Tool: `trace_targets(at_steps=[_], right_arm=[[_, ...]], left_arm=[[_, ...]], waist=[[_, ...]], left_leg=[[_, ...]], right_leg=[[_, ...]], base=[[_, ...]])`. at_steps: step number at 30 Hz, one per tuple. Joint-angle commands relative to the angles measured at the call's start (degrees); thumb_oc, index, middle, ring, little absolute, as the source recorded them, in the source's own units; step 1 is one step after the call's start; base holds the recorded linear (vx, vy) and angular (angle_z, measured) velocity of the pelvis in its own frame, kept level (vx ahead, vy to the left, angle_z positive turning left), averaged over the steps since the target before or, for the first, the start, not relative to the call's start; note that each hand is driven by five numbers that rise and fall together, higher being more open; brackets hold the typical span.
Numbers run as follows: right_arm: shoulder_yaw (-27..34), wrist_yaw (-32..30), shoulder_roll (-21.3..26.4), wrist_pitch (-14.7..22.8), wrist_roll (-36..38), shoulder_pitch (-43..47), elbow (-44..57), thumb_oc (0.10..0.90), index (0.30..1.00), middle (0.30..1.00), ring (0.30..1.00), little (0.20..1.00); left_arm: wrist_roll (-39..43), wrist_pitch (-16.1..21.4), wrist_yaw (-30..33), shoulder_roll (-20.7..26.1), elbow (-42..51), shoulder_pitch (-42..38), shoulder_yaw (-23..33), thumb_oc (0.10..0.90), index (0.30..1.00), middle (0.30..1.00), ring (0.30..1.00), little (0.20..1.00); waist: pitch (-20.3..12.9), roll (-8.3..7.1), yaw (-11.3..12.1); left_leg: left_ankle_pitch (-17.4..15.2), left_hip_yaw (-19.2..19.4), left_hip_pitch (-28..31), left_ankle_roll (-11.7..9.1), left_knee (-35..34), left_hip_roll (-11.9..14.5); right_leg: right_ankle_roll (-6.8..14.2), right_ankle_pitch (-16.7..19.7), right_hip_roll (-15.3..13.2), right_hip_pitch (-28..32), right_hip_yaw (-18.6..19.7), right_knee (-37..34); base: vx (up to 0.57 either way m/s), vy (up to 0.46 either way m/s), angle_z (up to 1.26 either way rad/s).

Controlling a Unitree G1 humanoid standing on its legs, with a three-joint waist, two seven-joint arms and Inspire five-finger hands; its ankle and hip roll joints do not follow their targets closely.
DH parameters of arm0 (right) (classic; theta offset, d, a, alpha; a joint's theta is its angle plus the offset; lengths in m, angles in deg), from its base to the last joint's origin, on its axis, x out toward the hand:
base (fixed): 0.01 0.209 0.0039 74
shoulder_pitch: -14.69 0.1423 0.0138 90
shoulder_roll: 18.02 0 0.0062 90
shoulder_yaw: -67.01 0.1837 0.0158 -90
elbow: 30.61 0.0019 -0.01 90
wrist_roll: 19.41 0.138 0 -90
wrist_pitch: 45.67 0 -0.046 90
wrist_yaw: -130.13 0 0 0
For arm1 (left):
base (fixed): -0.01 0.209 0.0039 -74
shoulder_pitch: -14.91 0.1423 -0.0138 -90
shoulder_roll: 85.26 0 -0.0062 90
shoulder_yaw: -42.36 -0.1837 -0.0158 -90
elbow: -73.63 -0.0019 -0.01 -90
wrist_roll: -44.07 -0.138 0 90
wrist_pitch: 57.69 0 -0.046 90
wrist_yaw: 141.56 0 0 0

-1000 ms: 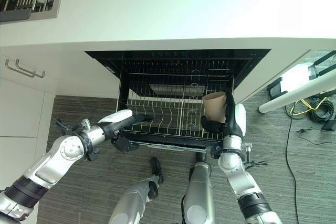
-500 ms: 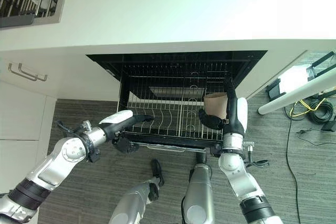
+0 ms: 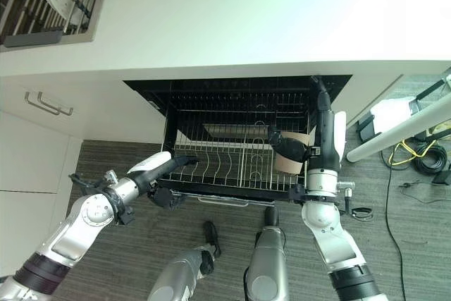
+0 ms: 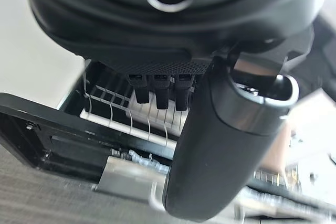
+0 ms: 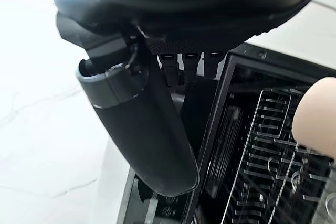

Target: Place the dishes in the dishwasher.

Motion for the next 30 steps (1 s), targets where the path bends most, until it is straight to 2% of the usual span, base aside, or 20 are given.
trace_targets(at_steps=[1, 4, 6, 10, 13, 15, 17, 18, 20, 21, 23, 25, 27, 28, 30], right_arm=[[1.8, 3.6, 0.9, 11.4, 2.3, 2.2, 7.8, 0.8, 0.9, 0.9, 0.9, 0.9], [2.8, 5.9, 1.5, 12.4, 4.1, 0.9, 8.8, 0.8, 0.9, 0.9, 0.9, 0.9], [3.8, 5.8, 2.4, 13.8, 3.7, 0.5, 8.8, 0.8, 0.9, 0.9, 0.9, 0.9], [4.8, 2.6, 2.4, 14.2, 3.1, -0.2, 8.5, 0.8, 0.9, 0.9, 0.9, 0.9], [5.9, 0.7, 1.6, 14.8, 1.4, -1.2, 8.4, 0.8, 0.9, 0.9, 0.9, 0.9], [7.3, -0.6, -0.1, 14.6, 1.5, -2.6, 8.9, 0.8, 0.9, 0.9, 0.9, 0.9], [7.9, -0.9, -2.0, 14.6, 1.5, -3.1, 8.9, 0.8, 0.9, 0.9, 0.9, 0.9], [8.3, -0.1, -3.3, 14.6, 2.0, -2.9, 8.7, 0.8, 0.9, 0.9, 0.9, 0.9], [8.6, 0.7, -4.2, 14.3, 2.4, -2.7, 8.8, 0.8, 0.9, 0.9, 0.9, 0.9], [8.4, 0.0, -4.4, 13.5, 2.0, -2.7, 9.2, 0.8, 0.9, 0.9, 0.9, 0.9], [8.3, -0.9, -4.3, 13.7, 1.4, -2.8, 8.6, 0.8, 0.9, 0.9, 0.9, 0.9], [8.8, -1.2, -3.4, 15.2, 2.3, -2.9, 7.2, 0.8, 0.9, 0.9, 0.9, 0.9], [9.6, -0.6, -2.5, 15.9, 3.4, -3.2, 6.8, 0.8, 0.9, 0.9, 0.9, 0.9], [10.2, -0.2, -1.7, 16.7, 4.4, -3.6, 6.4, 0.8, 0.9, 0.9, 0.9, 0.9], [11.5, 0.3, -1.2, 17.9, 5.7, -4.6, 5.8, 0.8, 0.9, 0.9, 0.9, 0.9]], left_arm=[[0.8, 0.7, 9.0, -0.1, 1.3, 1.3, 3.4, 0.8, 0.9, 0.9, 0.9, 0.9], [1.4, 2.6, 13.0, -0.9, 0.0, 3.9, 5.3, 0.8, 0.9, 0.9, 0.9, 0.9], [1.6, 6.0, 15.6, -1.5, -0.8, 6.0, 7.8, 0.8, 0.9, 0.9, 0.9, 0.9], [1.6, 10.8, 17.9, -2.1, -2.2, 7.3, 9.8, 0.8, 0.9, 0.9, 0.9, 0.9], [1.6, 10.3, 17.7, -1.4, -2.8, 7.1, 10.7, 0.8, 0.9, 0.9, 0.9, 0.9], [0.7, 10.9, 16.5, -0.7, -3.5, 7.4, 11.4, 0.8, 0.9, 0.9, 0.9, 0.9], [0.2, 10.2, 16.3, -0.2, -3.8, 8.2, 11.8, 0.8, 0.9, 0.9, 0.9, 0.9], [0.7, 9.4, 16.9, 0.1, -3.9, 9.5, 12.9, 0.8, 0.9, 0.9, 0.9, 0.9], [0.9, 7.7, 17.0, 0.5, -3.6, 10.6, 14.3, 0.8, 0.9, 0.9, 0.9, 0.9], [1.7, 7.1, 17.2, 1.1, -4.6, 10.5, 15.1, 0.8, 0.9, 0.9, 0.9, 0.9], [3.1, 6.2, 18.4, 1.8, -6.9, 10.0, 15.3, 0.8, 0.9, 0.9, 0.9, 0.9], [4.1, 3.5, 20.2, 1.4, -10.7, 9.1, 14.8, 0.8, 0.9, 0.9, 0.9, 0.9], [4.7, 2.8, 21.5, 0.6, -13.3, 8.8, 14.3, 0.8, 0.9, 0.9, 0.9, 0.9], [5.4, 2.0, 21.9, -0.2, -16.0, 8.5, 14.0, 0.8, 0.9, 0.9, 0.9, 0.9], [4.8, 2.7, 21.2, -0.7, -19.5, 7.9, 13.2, 0.8, 0.9, 0.9, 0.9, 0.9]], waist=[[-9.8, -3.01, 1.1], [-10.4, -3.33, 1.5], [-10.3, -3.85, 2.7], [-11.7, -3.3, 2.0], [-12.6, -2.96, 1.7], [-12.7, -3.63, 2.1], [-12.6, -3.67, 2.8], [-12.6, -3.5, 3.9], [-12.5, -2.88, 4.5], [-12.6, -2.71, 4.2], [-12.9, -2.98, 3.8], [-13.2, -4.09, 3.0], [-13.5, -4.98, 2.1], [-13.6, -5.49, 1.1], [-13.6, -5.45, -0.7]], left_leg=[[-9.1, 2.1, -0.3, -0.1, 8.2, 2.7], [-8.6, 2.4, 1.2, -0.4, 8.2, 2.5], [-8.0, 1.4, 2.3, -0.8, 8.2, 2.4], [-6.8, 3.7, 4.0, -2.1, 8.2, 7.2], [-9.0, 3.2, 5.0, -0.8, 8.2, 5.6], [-10.2, 3.0, 5.8, 0.9, 8.2, 3.6], [-10.9, 3.5, 6.7, 2.1, 8.2, 2.2], [-11.4, 5.1, 7.4, 2.9, 8.2, 1.8], [-12.4, 6.8, 7.9, 3.6, 8.2, 2.2], [-13.1, 6.6, 7.4, 4.5, 8.2, 1.8], [-13.6, 5.9, 6.8, 5.2, 8.2, 0.5], [-13.8, 4.6, 6.0, 5.5, 8.2, -2.5], [-13.8, 3.6, 5.8, 5.5, 8.2, -4.7], [-14.2, 2.9, 6.0, 5.8, 8.2, -6.5], [-14.5, 1.5, 6.3, 6.4, 8.2, -7.5]], right_leg=[[3.6, -7.4, -0.6, 5.2, -1.3, -0.9], [2.8, -7.7, -0.5, 6.4, -2.1, -0.9], [2.4, -7.5, -1.3, 7.5, -2.0, -0.9], [3.6, -6.6, -4.2, 9.0, -3.1, -0.9], [5.6, -5.6, -6.3, 10.0, -2.2, -0.9], [6.2, -4.1, -8.2, 11.6, -2.3, -0.9], [6.2, -1.2, -10.1, 12.6, -4.7, -0.9], [6.2, 0.8, -10.3, 13.3, -8.3, -0.9], [6.2, 0.4, -7.6, 14.6, -11.1, -0.9], [5.7, -1.1, -2.8, 14.3, -11.1, -0.4], [4.9, -2.9, 2.0, 13.9, -10.9, -0.7], [2.9, -5.3, 6.8, 11.5, -9.8, -0.9], [2.3, -5.9, 8.6, 9.3, -8.1, -0.9], [2.6, -4.2, 9.2, 7.0, -6.8, -0.9], [2.7, -2.1, 10.2, 4.8, -3.9, -0.9]], base=[[-0.02, -0.042, 0.03], [-0.05, -0.007, 0.16], [-0.14, 0.212, 0.39], [-0.1, 0.441, 0.53], [0.0, 0.518, 0.61], [0.03, 0.412, 0.48], [0.04, 0.381, 0.34], [0.04, 0.398, 0.07], [0.03, 0.302, -0.51], [0.05, 0.216, -0.53], [0.07, 0.153, 0.03], [0.09, 0.112, 0.36], [0.12, 0.106, 0.49], [0.21, 0.109, 0.55], [0.24, 0.037, 0.44]])
